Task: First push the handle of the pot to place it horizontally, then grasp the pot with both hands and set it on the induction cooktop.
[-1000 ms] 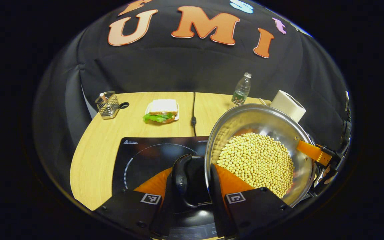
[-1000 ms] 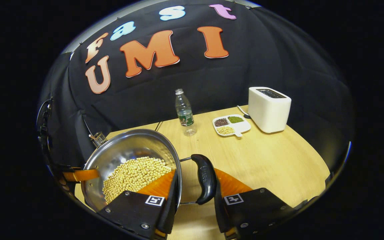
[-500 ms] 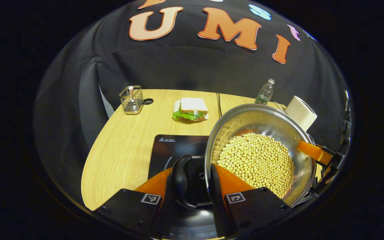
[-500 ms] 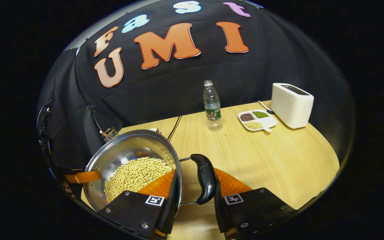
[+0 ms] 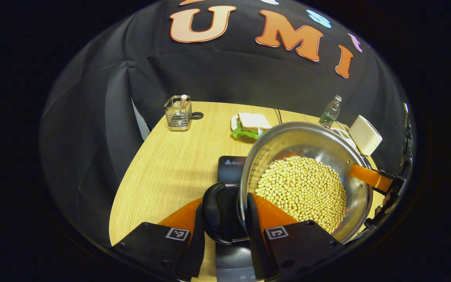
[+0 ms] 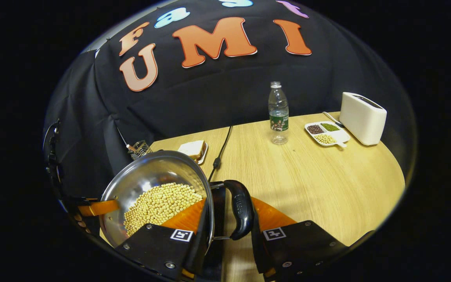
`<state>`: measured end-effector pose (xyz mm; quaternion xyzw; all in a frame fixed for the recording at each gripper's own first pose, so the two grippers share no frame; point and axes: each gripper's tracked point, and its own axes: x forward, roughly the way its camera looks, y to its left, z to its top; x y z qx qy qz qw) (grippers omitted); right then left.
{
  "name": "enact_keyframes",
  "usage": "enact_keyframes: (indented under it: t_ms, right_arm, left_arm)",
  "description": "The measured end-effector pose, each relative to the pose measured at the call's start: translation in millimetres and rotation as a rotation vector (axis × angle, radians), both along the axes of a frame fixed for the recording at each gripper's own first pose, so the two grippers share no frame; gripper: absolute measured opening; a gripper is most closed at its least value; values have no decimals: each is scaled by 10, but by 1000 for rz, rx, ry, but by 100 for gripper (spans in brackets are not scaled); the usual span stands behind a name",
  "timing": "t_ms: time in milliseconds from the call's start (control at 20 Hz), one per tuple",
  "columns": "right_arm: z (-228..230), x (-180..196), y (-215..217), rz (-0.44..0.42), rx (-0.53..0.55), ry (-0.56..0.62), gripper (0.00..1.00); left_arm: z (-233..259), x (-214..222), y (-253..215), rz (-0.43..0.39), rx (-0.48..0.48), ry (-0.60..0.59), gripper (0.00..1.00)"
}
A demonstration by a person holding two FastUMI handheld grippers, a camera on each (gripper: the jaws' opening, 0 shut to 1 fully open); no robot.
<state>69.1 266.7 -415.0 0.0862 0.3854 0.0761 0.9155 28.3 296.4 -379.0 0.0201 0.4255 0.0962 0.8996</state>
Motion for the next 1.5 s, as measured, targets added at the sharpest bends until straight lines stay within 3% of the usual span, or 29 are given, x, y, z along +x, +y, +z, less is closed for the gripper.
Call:
enact_keyframes:
  t_ms: [100,250,350,400,600,800,850,950,1000,1100,1150,1500]
  right_arm:
    - [-62,9,108,-1,11,11,51]
    - [-164,15,222,-1,8,24,51]
    - [-122,11,209,-6,6,11,51]
    - [-114,17,188,-9,3,7,51]
    - [-105,21,78,-25,-2,5,51]
    - [-255,-28,-8,-36,-28,39,51]
    - [-174,-7,-24,-37,-27,13,60]
    - [8,86,-118,-56,-20,-51,68]
    - [123,75,-145,-57,-3,-71,72]
    - [309,88,-299,-64,-5,-114,88]
    - [405,80,-412,-70,-20,-136,94]
    - [1282,-115,-1006,-69,-59,-295,95]
  left_arm:
    - [-27,3,-28,5,1,5,57]
    - [-30,11,-58,6,-1,13,60]
    - [-5,20,-51,-1,-6,5,60]
    - [-37,17,-48,-3,-15,2,53]
    - [-85,59,-22,-9,-46,6,53]
    - [97,112,-33,-15,-16,-20,63]
    - [140,123,-9,-9,2,-21,65]
    - [241,109,-43,9,12,-38,69]
    - [306,107,-72,22,14,-57,76]
    - [507,140,-105,31,46,-104,100]
    - [605,117,-146,37,63,-129,100]
    - [1591,153,-1016,-16,94,-394,98]
